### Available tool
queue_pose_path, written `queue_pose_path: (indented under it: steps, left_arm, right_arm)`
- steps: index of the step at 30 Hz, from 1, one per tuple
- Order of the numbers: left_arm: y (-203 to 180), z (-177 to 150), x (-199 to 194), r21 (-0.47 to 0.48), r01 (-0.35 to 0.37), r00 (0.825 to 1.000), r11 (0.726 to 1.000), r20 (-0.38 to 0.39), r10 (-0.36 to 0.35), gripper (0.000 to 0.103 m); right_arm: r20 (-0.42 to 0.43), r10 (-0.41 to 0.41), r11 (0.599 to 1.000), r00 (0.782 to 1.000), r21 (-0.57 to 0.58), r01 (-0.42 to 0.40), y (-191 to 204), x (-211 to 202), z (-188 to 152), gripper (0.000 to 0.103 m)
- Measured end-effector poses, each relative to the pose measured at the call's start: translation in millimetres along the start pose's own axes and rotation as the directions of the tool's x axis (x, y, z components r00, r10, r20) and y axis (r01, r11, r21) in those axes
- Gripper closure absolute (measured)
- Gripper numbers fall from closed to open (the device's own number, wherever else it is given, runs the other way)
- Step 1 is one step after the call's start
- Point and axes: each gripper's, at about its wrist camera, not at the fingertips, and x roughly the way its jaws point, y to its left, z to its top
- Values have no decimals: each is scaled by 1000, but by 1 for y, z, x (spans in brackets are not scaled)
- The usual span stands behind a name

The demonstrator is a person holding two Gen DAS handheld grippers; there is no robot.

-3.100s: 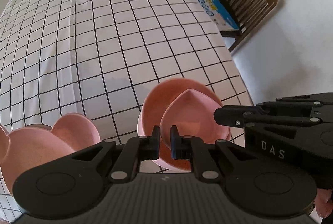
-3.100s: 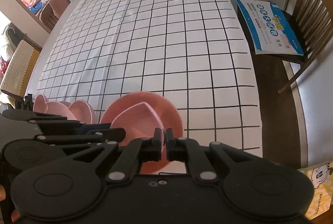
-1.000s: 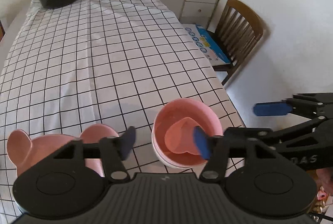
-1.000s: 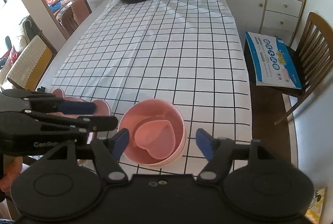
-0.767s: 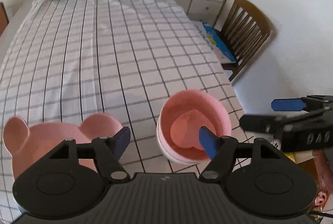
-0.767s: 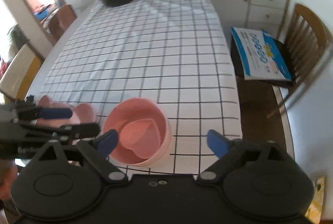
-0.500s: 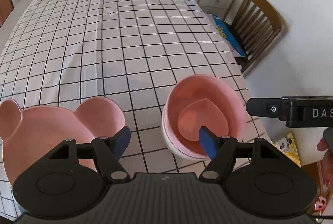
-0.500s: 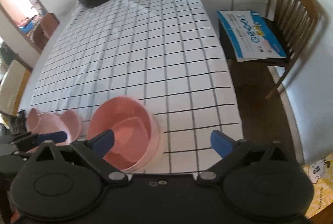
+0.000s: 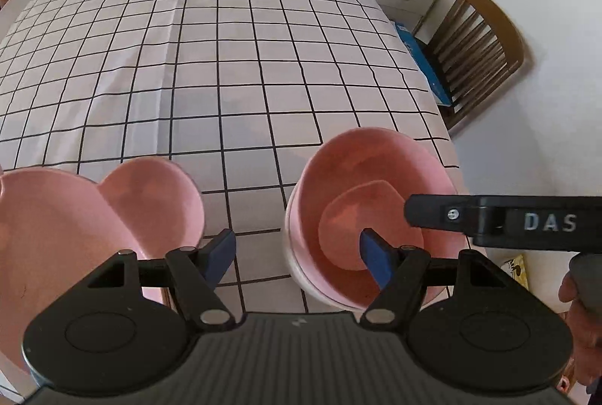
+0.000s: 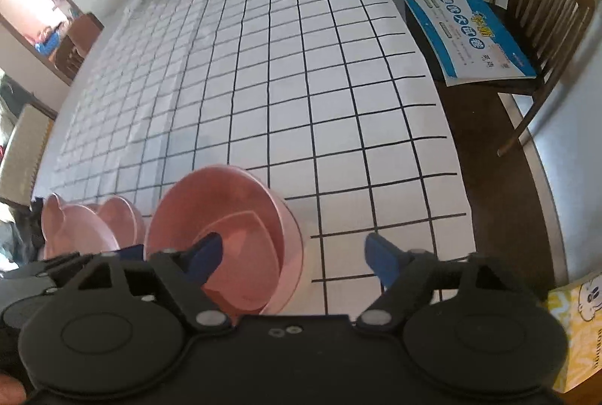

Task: Organize plates and bowls

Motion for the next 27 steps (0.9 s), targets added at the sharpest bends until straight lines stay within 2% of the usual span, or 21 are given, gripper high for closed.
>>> queue_pose_path:
  steps: [5, 9, 14, 19, 24, 27]
  left_arm:
    - [3, 3, 8, -33, -5, 1000, 999, -26, 4, 33]
    - [5, 4, 14, -55, 13, 998, 998, -59, -16, 42]
    - [7, 5, 20, -69, 32, 996, 997, -83, -38, 47]
    - [8, 5, 25, -88, 50, 993, 995, -104, -59, 61]
    - [7, 6, 24, -89, 56, 992, 994, -109, -66, 64]
    - [8, 6, 24, -99, 59, 992, 993, -109, -69, 68]
  right_arm:
    - [-29, 15, 1000, 999, -4, -15, 3, 9, 1, 37]
    - [-47, 21, 1000, 999, 1, -21, 4, 14, 2, 46]
    - [-60, 10, 1000, 998, -5, -10, 5, 19, 3, 48]
    - [-74, 4, 1000, 997, 8, -3, 4, 25, 4, 49]
    - [-84, 29, 999, 996, 40, -26, 3, 27, 4, 61]
    - [-79, 8, 999, 997, 48, -4, 2, 27, 4, 70]
